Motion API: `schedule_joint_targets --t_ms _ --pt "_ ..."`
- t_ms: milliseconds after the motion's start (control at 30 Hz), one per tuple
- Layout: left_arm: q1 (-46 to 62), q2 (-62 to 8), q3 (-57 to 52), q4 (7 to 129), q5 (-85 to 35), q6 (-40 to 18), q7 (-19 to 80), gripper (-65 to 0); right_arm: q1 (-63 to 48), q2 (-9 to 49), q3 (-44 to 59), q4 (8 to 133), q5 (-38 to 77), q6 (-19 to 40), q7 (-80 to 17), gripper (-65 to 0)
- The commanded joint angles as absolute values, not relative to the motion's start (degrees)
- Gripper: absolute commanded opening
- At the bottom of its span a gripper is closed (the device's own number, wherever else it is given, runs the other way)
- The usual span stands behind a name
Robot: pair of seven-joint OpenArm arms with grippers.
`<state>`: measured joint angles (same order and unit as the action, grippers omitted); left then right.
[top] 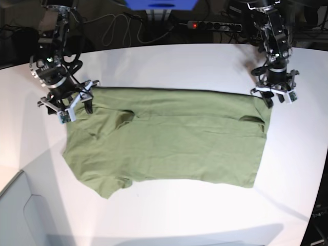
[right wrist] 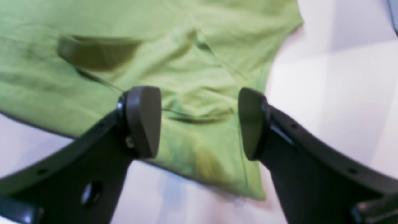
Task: Fold the T-shirt properly
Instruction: 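Drag the held hem further toward the robot, stretching the shirt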
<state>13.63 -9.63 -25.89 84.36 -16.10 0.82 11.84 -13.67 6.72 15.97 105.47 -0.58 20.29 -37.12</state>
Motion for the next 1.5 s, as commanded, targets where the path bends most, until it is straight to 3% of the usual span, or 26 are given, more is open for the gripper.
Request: schedule_joint_targets --t_ms 0,633,733,900,1133,1233,1367,1467 --pt "13.58 -10.33 -25.98 86.37 -16.31 0.40 10.24 -36.0 -13.93 7.08 16.84 106.59 -0.04 20.44 -35.74 -27.8" --pt "10.07 -10.33 -25.98 78.73 -16.31 0.22 10.24 -36.6 -18.15 8.48 19.74 105.80 -0.22 20.44 -35.65 -27.8" --pt "10.24 -10.24 -25.80 78.73 -16.31 0.22 10.24 -43.4 -17.45 8.48 22.20 102.99 -0.13 20.44 -35.65 -27.8" --pt "10.33 -9.27 -25.80 78.64 -16.31 0.13 10.24 -65.0 -15.16 8.84 24.57 96.57 -0.13 20.44 -35.56 -27.7" --pt "10.51 -8.31 -25.98 78.64 -16.31 0.13 10.33 -65.0 -15.60 9.63 24.75 93.49 -0.04 20.44 -33.54 -28.5" --pt "11.38 -8.13 -26.07 78.64 -16.31 0.13 10.24 -65.0 -16.40 9.71 24.66 92.62 -0.04 20.44 -32.84 -38.8" --pt "12.79 -7.96 -26.07 79.52 -16.31 0.22 10.24 -65.0 -16.40 9.71 24.66 91.03 -0.13 20.44 -32.92 -65.0" --pt "13.58 -7.96 -26.07 81.89 -16.40 0.31 10.15 -65.0 -16.31 9.71 24.66 91.47 -0.13 20.44 -32.92 -64.0"
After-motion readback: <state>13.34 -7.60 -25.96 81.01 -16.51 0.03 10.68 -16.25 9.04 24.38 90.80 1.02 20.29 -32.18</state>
